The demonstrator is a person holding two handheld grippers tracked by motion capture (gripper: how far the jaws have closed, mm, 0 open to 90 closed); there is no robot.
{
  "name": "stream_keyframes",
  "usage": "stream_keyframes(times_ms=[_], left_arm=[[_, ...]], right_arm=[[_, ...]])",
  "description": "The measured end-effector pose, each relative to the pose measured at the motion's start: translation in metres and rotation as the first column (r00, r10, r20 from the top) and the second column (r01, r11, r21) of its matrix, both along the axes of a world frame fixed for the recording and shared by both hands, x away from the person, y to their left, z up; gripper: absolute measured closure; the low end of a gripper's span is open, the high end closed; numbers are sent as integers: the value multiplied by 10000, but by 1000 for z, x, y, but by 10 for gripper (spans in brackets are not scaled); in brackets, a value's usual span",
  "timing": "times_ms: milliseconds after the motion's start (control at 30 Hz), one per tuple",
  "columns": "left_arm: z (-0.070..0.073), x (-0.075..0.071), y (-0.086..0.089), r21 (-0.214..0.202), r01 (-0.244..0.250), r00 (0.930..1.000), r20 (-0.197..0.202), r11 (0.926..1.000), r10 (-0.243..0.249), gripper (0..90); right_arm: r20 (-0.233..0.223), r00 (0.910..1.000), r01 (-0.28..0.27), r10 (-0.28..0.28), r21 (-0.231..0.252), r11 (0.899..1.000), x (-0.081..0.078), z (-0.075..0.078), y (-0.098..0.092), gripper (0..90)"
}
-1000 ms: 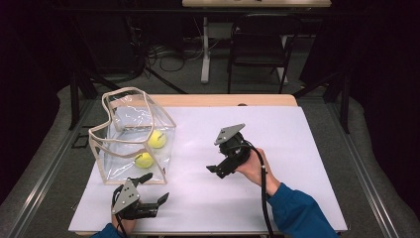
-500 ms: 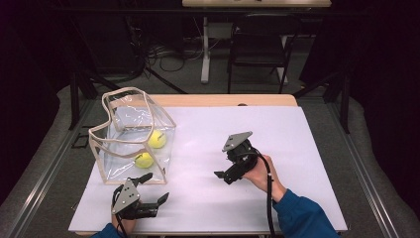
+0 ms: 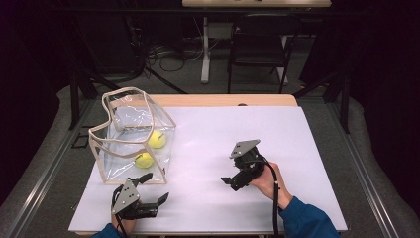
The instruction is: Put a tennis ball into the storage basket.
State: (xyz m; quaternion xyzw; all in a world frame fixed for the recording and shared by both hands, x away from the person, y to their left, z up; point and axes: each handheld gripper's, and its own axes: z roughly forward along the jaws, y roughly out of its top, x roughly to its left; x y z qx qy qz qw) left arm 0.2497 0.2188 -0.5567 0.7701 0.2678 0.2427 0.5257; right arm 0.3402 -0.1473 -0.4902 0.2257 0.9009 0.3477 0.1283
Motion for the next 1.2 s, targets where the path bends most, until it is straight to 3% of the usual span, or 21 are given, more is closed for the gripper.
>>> stream_keyframes(times_ms=[567, 1200], left_arm=[[0, 1, 0, 9, -20, 10000, -7, 10000, 20, 157], [0, 1, -1, 80, -49, 10000, 37, 10000, 48, 157]], right_arm=[[-19, 9991, 420, -420, -169, 9990, -16, -16, -24, 0], [-32, 9954, 961, -961, -34, 9954, -33, -38, -50, 0]])
